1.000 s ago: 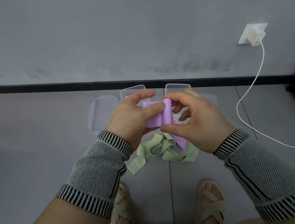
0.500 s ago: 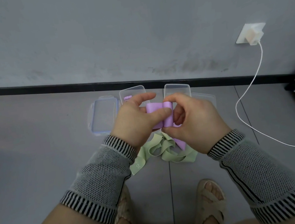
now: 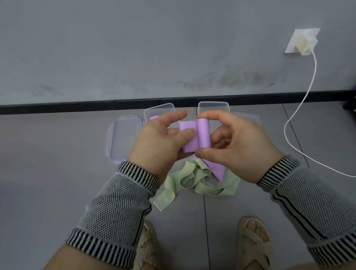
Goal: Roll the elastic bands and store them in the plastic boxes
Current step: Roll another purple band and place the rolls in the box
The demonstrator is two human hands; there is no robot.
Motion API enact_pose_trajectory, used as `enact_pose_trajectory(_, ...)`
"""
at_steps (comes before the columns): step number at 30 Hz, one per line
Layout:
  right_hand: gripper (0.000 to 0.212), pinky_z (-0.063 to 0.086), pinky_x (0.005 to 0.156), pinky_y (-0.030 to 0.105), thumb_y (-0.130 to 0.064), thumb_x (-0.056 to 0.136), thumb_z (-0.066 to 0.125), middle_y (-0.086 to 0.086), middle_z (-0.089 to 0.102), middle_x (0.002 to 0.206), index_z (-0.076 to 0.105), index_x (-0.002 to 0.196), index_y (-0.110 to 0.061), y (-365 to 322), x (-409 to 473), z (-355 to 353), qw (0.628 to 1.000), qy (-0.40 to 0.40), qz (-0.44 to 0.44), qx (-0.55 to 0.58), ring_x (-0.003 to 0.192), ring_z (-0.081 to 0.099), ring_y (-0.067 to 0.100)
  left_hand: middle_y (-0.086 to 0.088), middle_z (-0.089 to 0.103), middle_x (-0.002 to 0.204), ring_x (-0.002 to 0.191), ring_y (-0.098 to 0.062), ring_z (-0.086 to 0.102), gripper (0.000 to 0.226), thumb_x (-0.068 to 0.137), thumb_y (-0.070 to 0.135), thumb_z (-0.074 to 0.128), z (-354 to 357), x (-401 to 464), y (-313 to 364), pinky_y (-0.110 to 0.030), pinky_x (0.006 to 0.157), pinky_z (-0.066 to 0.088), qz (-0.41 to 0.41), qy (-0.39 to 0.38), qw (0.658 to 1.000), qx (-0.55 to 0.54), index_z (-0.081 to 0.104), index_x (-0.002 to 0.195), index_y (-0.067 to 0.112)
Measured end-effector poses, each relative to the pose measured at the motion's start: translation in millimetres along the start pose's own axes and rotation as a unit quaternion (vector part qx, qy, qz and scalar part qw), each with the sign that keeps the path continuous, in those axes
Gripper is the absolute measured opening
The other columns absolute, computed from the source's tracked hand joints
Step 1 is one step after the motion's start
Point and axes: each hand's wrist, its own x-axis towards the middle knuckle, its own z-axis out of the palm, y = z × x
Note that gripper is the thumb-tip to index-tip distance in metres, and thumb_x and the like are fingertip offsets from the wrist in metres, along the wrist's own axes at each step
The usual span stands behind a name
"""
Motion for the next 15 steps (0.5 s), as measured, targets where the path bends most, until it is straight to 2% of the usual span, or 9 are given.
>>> enact_pose_trajectory(9, 0.057, 0.051, 0.067, 0.024, -0.012, 0.067, 0.082, -0.006, 0.068, 0.067, 0.054, 0.104, -0.044, -3.6, 1.1, -11.0, 0.999, -0.016, -0.019, 0.023, 0.061, 0.063, 0.009, -0.009, 0.07, 0.076, 0.064, -0.015, 0.066, 0.034, 0.087, -0.004, 0.056, -5.4, 0.3, 4.9, -0.025, 0.059, 0.057, -0.02, 0.008, 0.999, -0.039, 0.056, 0.118, 0.011)
enact_pose_trajectory(13, 0.055, 0.052, 0.065, 0.028, -0.014, 0.066, 0.083, -0.001, 0.063, 0.065, 0.053, 0.101, -0.044, -0.2, 1.5, -4.9, 1.0, -0.009, -0.012, -0.013, 0.057, 0.058, 0.007, -0.011, 0.069, 0.075, 0.066, -0.017, 0.067, 0.034, 0.086, -0.004, 0.057, 1.9, -1.7, 2.2, -0.028, 0.064, 0.059, -0.014, 0.012, 1.0, -0.022, 0.056, 0.116, 0.012)
enact_pose_trajectory(15, 0.053, 0.051, 0.063, 0.026, -0.017, 0.066, 0.082, -0.003, 0.059, 0.062, 0.052, 0.101, -0.044, 1.2, 1.8, -1.9, 0.999, 0.001, -0.011, -0.036, 0.055, 0.054, 0.002, -0.011, 0.07, 0.079, 0.07, -0.018, 0.068, 0.036, 0.084, -0.002, 0.062, 5.1, -2.1, 1.3, -0.029, 0.067, 0.059, -0.009, 0.018, 1.0, -0.011, 0.056, 0.117, 0.013)
